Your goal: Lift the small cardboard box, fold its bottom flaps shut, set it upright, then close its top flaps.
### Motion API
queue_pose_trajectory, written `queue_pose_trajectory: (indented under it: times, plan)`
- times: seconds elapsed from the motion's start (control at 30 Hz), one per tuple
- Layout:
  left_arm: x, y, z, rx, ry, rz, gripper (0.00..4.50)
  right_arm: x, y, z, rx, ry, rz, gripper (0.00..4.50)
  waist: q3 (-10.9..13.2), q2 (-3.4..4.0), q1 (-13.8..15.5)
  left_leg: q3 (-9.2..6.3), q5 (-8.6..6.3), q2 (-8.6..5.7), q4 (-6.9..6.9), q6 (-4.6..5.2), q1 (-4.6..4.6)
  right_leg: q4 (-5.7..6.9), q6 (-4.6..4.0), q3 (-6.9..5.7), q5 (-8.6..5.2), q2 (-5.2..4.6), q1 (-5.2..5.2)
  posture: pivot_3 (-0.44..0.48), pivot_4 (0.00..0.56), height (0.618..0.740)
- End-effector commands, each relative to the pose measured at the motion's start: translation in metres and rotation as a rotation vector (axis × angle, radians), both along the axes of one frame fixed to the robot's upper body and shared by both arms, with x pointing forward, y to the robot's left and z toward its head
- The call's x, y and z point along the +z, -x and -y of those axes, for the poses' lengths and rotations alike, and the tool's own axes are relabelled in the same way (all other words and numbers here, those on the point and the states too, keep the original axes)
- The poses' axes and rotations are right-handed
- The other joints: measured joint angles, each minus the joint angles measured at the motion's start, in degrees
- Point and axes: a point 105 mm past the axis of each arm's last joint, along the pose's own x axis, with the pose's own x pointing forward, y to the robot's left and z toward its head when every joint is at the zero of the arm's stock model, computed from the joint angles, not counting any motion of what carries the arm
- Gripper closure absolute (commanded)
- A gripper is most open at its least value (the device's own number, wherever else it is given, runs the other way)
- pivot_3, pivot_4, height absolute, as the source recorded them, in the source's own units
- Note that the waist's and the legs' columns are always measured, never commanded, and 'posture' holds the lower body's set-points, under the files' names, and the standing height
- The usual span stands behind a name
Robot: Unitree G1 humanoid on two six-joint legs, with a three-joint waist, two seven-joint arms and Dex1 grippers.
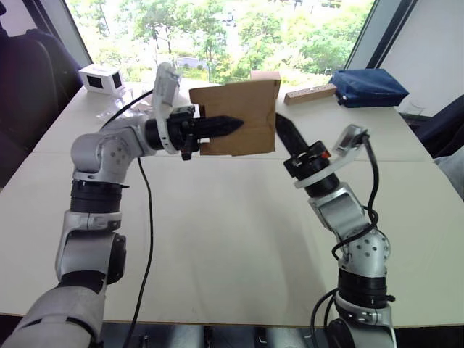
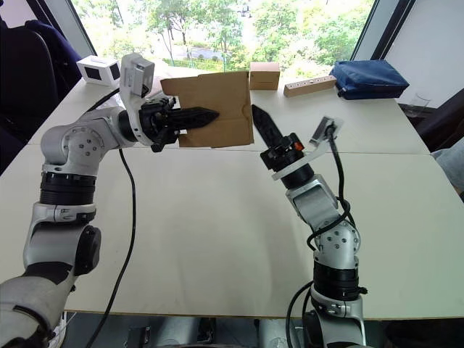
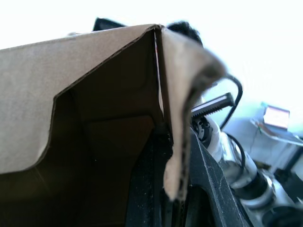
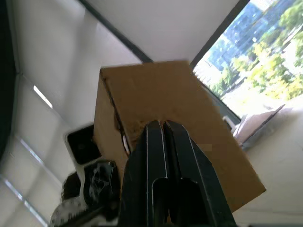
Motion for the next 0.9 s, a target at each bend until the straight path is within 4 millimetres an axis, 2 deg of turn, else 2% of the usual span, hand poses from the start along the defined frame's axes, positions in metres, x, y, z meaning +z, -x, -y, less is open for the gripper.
queue_pose_trajectory:
  times: [0.03, 0.23, 0.37, 0.5, 0.7, 0.8, 0.9]
  plan:
    - [0.006, 0.005, 0.003, -0.022, -0.014, 0.049, 4.5, 0.008, 0.012, -0.011, 0.058, 0.03, 0.064, 4.46, 0.0, 0.0, 0.0, 0.0, 0.0, 0.0, 0.0, 0.0, 0.0, 0.0, 0.0, 0.0, 0.0, 0.0, 0.0, 0.0, 0.15, 0.74]
    - [-0.004, 0.005, 0.012, -0.041, -0.074, 0.058, 4.5, 0.001, 0.016, -0.02, 0.086, 0.107, 0.075, 4.46, 0.0, 0.0, 0.1, 0.0, 0.0, 0.0, 0.0, 0.0, -0.01, 0.0, 0.0, 0.0, 0.0, 0.01, -0.01, 0.0, 0.15, 0.74]
    - [-0.009, 0.005, 0.017, -0.047, -0.107, 0.069, 4.5, -0.011, 0.021, -0.028, 0.09, 0.205, 0.077, 4.46, 0.0, 0.0, 0.1, 0.0, 0.0, 0.0, 0.0, 0.0, -0.02, -0.01, 0.0, 0.0, 0.0, 0.01, -0.01, 0.0, 0.15, 0.74]
    - [-0.011, 0.004, 0.018, -0.053, -0.13, 0.075, 4.5, -0.014, 0.021, -0.027, 0.066, 0.239, 0.081, 4.46, 0.0, 0.0, 0.0, 0.0, 0.0, -0.01, 0.01, 0.0, -0.03, 0.0, 0.0, 0.0, 0.0, 0.01, -0.03, 0.0, 0.15, 0.74]
    - [-0.015, 0.009, 0.013, -0.074, -0.335, 0.174, 4.5, -0.026, 0.031, 0.01, -0.014, 0.314, 0.033, 4.46, 0.0, 0.0, 0.1, -0.01, 0.0, -0.01, 0.0, 0.0, -0.1, -0.04, 0.0, -0.01, 0.0, 0.01, -0.06, 0.0, 0.15, 0.74]
    - [-0.025, 0.016, 0.009, -0.127, -0.588, 0.26, 4.5, -0.044, 0.05, 0.036, -0.006, 0.525, -0.008, 4.46, 0.0, 0.02, 0.5, 0.01, -0.01, -0.03, 0.04, 0.02, -0.13, -0.06, -0.01, 0.02, 0.0, 0.0, -0.06, 0.0, 0.15, 0.74]
    - [-0.037, 0.01, 0.004, -0.123, -0.802, 0.345, 4.5, -0.058, 0.064, 0.048, 0.026, 0.778, -0.013, 4.46, 0.0, 0.01, 0.8, 0.02, -0.07, -0.08, 0.04, 0.11, -0.24, -0.15, -0.04, 0.03, -0.03, -0.03, -0.14, 0.0, 0.15, 0.74]
